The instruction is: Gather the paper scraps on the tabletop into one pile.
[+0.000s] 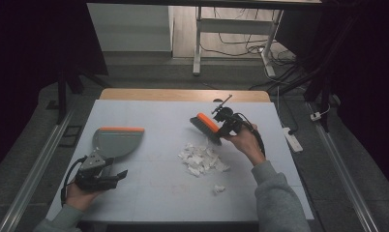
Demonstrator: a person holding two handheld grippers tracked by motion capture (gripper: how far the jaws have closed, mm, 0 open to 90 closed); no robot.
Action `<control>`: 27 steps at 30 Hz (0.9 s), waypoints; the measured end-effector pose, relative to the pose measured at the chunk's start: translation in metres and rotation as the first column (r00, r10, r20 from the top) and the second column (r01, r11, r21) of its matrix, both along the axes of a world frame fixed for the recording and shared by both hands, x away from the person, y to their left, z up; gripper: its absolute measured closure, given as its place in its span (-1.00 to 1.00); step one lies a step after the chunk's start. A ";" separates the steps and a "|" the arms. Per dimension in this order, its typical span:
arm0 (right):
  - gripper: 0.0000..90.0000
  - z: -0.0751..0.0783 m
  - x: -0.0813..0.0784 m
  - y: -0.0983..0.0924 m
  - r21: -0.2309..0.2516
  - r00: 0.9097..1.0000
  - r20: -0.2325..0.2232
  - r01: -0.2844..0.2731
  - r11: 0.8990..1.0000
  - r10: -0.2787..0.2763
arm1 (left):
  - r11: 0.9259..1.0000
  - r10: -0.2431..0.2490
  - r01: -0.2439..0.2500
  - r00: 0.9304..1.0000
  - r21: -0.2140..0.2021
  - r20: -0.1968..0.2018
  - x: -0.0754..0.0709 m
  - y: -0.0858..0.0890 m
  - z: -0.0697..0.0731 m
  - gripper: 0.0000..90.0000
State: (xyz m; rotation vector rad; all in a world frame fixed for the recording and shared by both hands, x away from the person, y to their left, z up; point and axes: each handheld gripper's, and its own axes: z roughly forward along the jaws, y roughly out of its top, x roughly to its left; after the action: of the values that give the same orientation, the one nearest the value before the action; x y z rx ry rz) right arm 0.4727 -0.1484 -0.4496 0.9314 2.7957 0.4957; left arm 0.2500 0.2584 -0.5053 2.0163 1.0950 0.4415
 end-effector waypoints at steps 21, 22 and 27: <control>0.56 0.036 -0.134 -0.053 0.205 0.952 -0.027 -0.293 0.934 0.305 | 1.000 -0.001 0.001 1.000 0.000 -0.001 0.000 -0.001 0.000 -0.38; 0.56 0.031 -0.139 -0.052 0.192 0.946 -0.046 -0.307 0.932 0.321 | 1.000 -0.001 0.001 1.000 0.002 -0.001 0.000 -0.001 0.000 -0.38; 0.56 0.013 -0.148 -0.050 0.140 0.906 -0.143 -0.380 0.915 0.398 | 1.000 0.000 0.000 1.000 0.001 0.000 0.000 -0.002 0.001 -0.38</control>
State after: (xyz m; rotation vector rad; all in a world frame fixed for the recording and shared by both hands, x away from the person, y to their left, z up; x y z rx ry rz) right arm 0.3243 -0.1982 -0.4369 0.4395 3.1530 0.6536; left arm 0.2500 0.2567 -0.5047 2.0168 1.0949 0.4418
